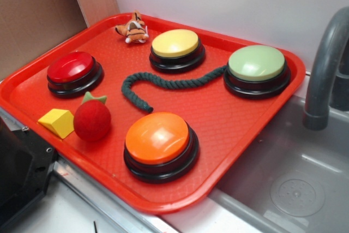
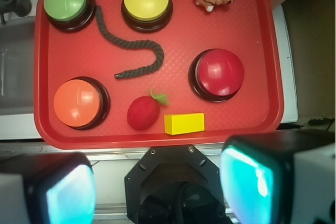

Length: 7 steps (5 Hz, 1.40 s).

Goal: Push the red button.

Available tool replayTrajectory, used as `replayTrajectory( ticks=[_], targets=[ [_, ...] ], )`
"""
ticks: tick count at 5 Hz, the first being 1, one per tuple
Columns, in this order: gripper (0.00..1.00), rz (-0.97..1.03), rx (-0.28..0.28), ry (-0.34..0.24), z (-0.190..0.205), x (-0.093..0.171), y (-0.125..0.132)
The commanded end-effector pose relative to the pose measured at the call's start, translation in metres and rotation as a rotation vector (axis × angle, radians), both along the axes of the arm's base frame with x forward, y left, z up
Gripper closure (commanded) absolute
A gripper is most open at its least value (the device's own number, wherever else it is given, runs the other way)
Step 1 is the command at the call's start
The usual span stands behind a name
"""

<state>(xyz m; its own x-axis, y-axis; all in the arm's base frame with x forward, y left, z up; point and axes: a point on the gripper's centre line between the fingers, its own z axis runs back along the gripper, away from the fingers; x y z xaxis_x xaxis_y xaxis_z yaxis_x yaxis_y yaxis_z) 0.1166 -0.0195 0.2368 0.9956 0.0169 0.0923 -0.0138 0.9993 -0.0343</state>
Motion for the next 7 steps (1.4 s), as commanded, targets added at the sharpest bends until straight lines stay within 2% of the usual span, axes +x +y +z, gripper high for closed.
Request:
replayTrajectory(
  ticks=[1,2,3,4,5,6,7],
  targets=[
    [0.00,0.000,0.000,0.000,0.000,0.000,0.000],
    [0.00,0.200,0.001,-0.051,-0.024,0.019,0.043],
    [0.00,0.402,0.042,-0.097,-0.069,0.043,0.097],
    [0.00,0.596,0.064,-0.089,-0.119,0.052,0.126],
    [0.00,0.700,0.074,-0.096,-0.146,0.058,0.125],
    [0.00,0.768,0.060,-0.126,-0.143,0.045,0.120],
    [0.00,0.768,0.060,-0.126,-0.143,0.045,0.120]
  ],
)
